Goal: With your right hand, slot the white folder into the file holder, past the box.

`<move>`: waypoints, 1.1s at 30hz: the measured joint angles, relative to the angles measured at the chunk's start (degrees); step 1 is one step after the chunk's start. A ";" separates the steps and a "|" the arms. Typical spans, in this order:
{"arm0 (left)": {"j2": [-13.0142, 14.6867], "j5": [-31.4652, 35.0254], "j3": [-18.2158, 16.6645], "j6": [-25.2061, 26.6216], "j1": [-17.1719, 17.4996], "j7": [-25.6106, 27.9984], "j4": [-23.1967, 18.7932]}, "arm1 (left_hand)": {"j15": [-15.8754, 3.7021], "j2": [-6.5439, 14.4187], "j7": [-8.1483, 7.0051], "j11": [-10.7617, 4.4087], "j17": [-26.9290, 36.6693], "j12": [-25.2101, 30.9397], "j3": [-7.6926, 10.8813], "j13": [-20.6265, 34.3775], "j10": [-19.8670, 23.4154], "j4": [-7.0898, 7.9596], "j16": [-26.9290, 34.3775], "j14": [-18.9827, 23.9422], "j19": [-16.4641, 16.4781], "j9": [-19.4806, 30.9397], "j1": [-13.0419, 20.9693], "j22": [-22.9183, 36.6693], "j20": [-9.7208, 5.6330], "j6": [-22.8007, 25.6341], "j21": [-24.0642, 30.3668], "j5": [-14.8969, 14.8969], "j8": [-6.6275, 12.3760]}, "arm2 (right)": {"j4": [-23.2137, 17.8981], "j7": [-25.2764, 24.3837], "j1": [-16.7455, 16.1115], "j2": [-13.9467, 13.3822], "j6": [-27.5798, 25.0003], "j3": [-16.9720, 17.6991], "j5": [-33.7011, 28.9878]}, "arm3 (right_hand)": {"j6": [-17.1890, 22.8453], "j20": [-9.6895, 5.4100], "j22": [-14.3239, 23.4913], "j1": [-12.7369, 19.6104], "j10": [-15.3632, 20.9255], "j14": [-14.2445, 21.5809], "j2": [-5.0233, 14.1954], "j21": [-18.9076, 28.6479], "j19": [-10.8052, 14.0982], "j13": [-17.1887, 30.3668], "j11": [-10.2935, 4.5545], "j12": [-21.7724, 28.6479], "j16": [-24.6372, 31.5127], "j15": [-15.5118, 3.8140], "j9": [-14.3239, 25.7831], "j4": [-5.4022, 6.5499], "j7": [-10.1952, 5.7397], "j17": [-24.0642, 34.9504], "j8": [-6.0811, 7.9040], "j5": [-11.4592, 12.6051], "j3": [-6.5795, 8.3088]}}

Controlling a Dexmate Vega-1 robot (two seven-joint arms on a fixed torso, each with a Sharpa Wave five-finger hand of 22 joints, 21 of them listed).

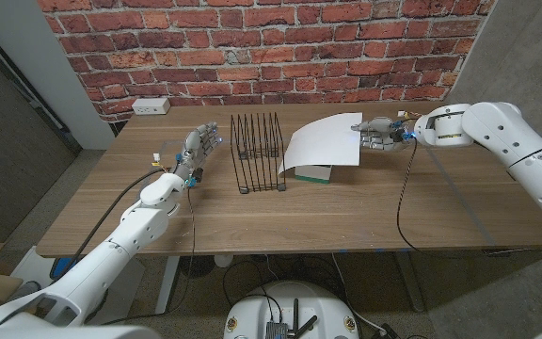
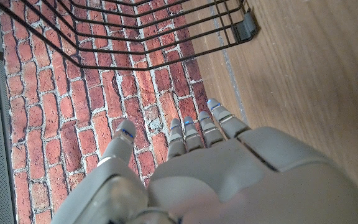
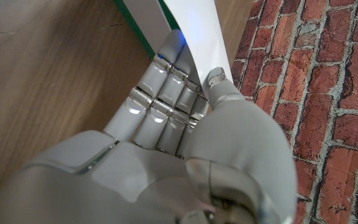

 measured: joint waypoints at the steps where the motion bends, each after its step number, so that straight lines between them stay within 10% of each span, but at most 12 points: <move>1: 0.04 0.00 -0.06 -0.05 0.14 0.00 -0.06 | 0.00 0.00 0.00 0.00 0.00 0.00 0.00 0.00 0.00 0.00 0.00 0.00 0.00 0.00 0.00 0.00 0.00 0.00 0.00 0.00 0.00 | -0.36 -0.25 -0.20 -0.17 0.36 0.15 0.21 | 0.00 0.00 0.00 0.00 0.00 0.02 0.00 0.00 0.00 0.12 0.00 0.00 0.00 0.00 0.00 0.00 0.00 0.01 0.00 0.00 0.00; 33: 0.60 0.02 -0.04 0.09 -1.12 -1.41 0.85 | 0.00 0.00 0.31 0.00 0.00 0.00 0.24 0.00 0.00 0.24 0.00 0.00 0.00 0.00 0.00 0.00 0.00 0.31 0.00 0.00 0.00 | -10.21 -4.06 -2.07 -4.51 3.83 1.38 0.33 | 0.03 0.31 0.23 -0.02 0.07 0.17 -0.02 0.68 -0.29 1.06 0.11 -0.40 -0.40 0.20 -0.05 0.00 0.03 0.81 0.04 0.22 0.00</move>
